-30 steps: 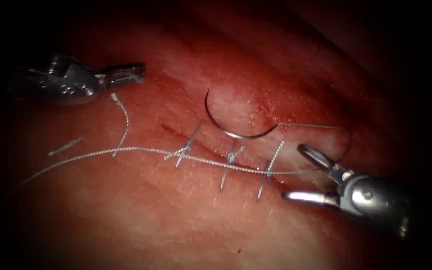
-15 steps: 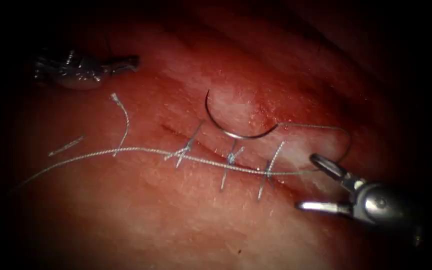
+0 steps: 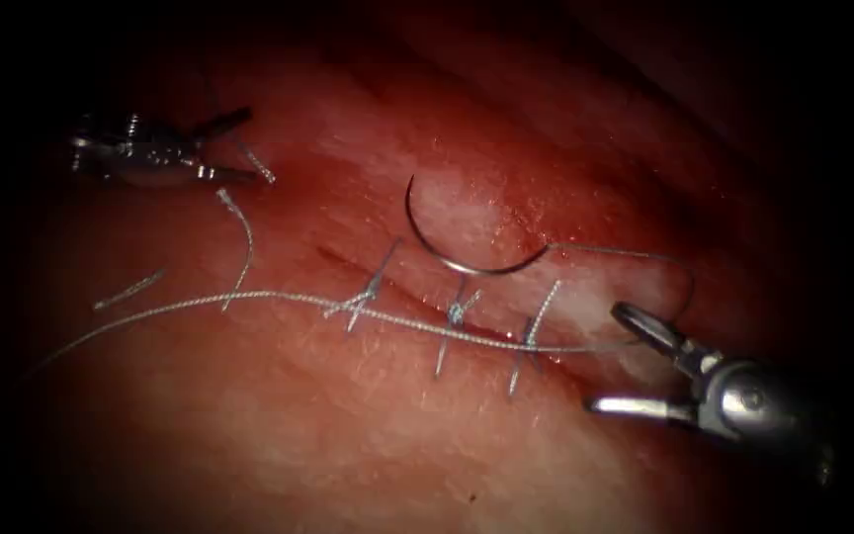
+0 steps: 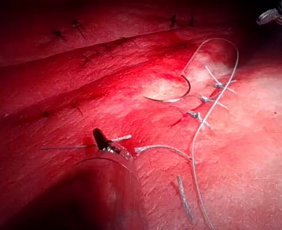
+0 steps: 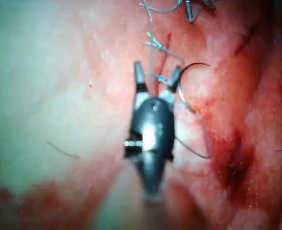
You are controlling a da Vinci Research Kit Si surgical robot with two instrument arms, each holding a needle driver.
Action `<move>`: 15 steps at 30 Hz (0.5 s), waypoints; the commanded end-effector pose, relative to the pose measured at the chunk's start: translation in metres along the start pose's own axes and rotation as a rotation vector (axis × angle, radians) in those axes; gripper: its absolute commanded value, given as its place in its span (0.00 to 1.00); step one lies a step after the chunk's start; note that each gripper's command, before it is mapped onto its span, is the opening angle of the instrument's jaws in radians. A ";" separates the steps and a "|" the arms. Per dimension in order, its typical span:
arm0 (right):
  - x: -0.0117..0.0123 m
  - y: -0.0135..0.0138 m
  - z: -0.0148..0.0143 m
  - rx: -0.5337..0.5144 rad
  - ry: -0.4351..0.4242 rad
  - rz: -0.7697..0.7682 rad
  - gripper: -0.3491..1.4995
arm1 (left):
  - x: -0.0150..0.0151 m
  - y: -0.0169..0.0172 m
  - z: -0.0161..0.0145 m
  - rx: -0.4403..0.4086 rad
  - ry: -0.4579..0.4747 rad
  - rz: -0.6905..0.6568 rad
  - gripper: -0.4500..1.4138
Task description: Wound Closure
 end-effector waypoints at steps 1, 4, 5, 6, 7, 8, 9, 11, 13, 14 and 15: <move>-0.0006 -0.0004 0.0007 0.003 0.001 0.001 0.71 | -0.0005 0.0004 0.0002 -0.004 0.006 -0.032 0.69; -0.0006 -0.0004 0.0007 0.003 0.001 0.007 0.71 | -0.0018 0.0004 -0.0009 -0.021 0.023 -0.107 0.69; -0.0006 -0.0004 0.0007 0.003 0.001 0.007 0.71 | -0.0024 0.0004 -0.0014 -0.029 0.030 -0.124 0.69; -0.0006 -0.0004 0.0007 0.003 0.001 0.007 0.71 | -0.0029 0.0004 -0.0018 -0.034 0.033 -0.131 0.69; -0.0006 -0.0004 0.0007 0.003 0.001 0.007 0.71 | -0.0034 0.0004 -0.0022 -0.037 0.036 -0.139 0.69; -0.0006 -0.0004 0.0007 0.003 0.001 0.007 0.71 | -0.0044 0.0001 -0.0030 -0.049 0.044 -0.142 0.70; -0.0006 -0.0004 0.0007 0.003 0.001 0.007 0.71 | -0.0044 0.0001 -0.0030 -0.049 0.044 -0.142 0.70; -0.0005 -0.0004 0.0006 0.003 0.001 0.007 0.70 | -0.0051 -0.0005 -0.0040 -0.043 0.036 -0.139 0.70; -0.0005 -0.0003 0.0005 0.003 0.001 0.008 0.70 | -0.0053 -0.0011 -0.0049 -0.041 0.030 -0.140 0.69; -0.0004 -0.0003 0.0005 0.004 0.000 0.015 0.70 | -0.0052 -0.0014 -0.0054 -0.039 0.040 -0.162 0.64; -0.0003 -0.0002 0.0003 0.005 0.000 0.016 0.70 | -0.0049 -0.0015 -0.0058 -0.034 0.052 -0.197 0.58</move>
